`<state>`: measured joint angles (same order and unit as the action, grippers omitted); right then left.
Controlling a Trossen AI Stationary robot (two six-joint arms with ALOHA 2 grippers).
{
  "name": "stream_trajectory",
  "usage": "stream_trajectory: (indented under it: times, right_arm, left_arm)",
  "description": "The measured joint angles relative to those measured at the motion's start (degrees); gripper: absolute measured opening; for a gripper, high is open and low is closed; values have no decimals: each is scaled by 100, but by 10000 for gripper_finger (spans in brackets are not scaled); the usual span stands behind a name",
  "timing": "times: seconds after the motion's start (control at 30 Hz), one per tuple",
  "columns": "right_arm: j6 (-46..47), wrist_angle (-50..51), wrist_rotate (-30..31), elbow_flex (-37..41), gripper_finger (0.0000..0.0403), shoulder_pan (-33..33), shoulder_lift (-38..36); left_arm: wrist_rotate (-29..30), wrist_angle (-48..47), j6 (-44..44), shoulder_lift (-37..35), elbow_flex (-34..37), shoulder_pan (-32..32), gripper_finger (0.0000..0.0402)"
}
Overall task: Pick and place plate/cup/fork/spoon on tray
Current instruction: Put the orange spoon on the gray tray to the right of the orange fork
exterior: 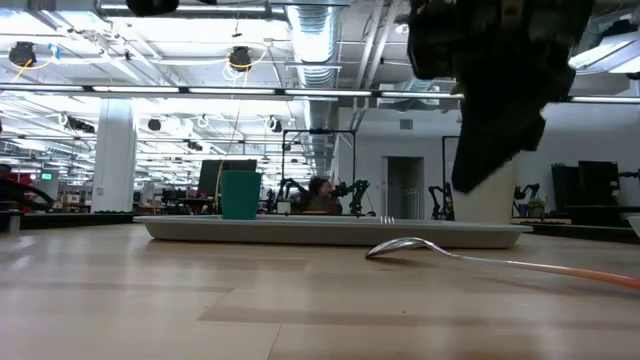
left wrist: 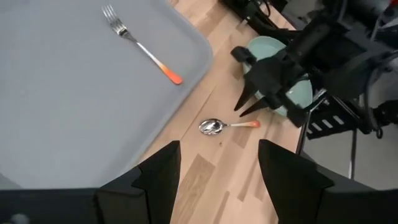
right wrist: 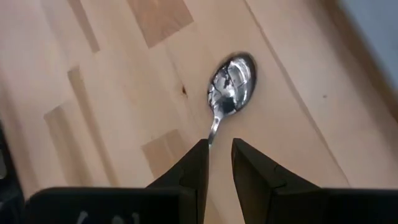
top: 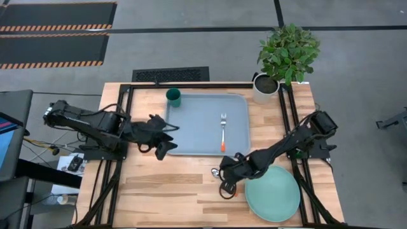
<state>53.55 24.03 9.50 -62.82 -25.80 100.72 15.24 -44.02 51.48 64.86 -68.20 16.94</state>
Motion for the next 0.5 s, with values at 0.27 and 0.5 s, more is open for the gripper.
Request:
stream_trajectory:
  times: [0.27,0.5]
  right_arm:
    - [-143,201,-105,-396,109,52,536]
    - [-54,337,-162,-477,183,197,624]
  left_arm:
    - [428,-5,118,0,0,343,202]
    - [578,-26,175,0,0,430,202]
